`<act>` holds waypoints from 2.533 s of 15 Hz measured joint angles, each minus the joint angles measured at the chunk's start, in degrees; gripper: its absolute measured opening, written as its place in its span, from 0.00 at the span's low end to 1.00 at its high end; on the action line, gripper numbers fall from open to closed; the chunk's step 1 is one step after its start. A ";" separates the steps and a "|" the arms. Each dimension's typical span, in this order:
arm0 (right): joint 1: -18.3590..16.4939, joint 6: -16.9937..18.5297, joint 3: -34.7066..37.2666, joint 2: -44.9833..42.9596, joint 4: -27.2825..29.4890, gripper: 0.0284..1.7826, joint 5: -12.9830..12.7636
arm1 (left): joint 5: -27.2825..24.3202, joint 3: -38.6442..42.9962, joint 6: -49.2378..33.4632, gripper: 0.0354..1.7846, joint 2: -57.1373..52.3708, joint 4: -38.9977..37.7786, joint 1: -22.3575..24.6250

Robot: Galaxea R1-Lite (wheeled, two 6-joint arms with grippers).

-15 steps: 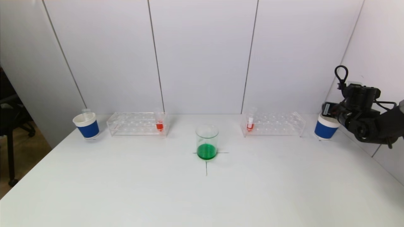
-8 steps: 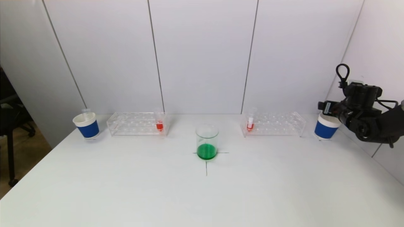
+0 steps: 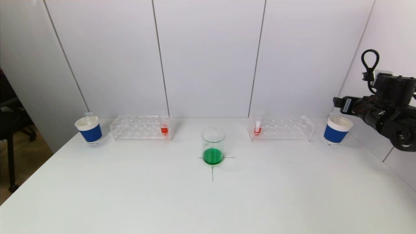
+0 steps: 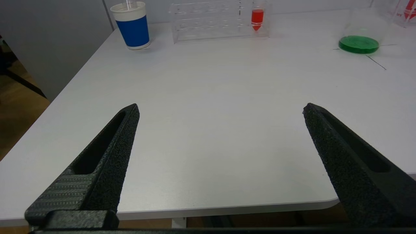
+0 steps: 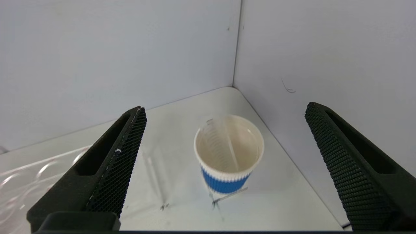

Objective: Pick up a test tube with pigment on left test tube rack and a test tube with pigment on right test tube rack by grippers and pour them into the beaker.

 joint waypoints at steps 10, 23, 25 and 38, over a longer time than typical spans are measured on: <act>8.45 -0.52 40.47 -51.57 5.88 0.99 0.13 | 0.00 0.00 0.00 0.99 0.00 0.00 0.01; 7.49 -5.41 46.29 -101.65 49.30 0.99 13.34 | 0.00 0.00 0.00 0.99 0.00 0.00 0.00; 7.13 -6.72 47.51 -106.01 49.38 0.99 14.96 | 0.00 0.00 0.00 0.99 0.00 0.00 0.00; 6.91 -12.20 56.19 -111.07 34.57 0.99 15.74 | 0.00 0.00 0.00 0.99 0.00 0.00 0.00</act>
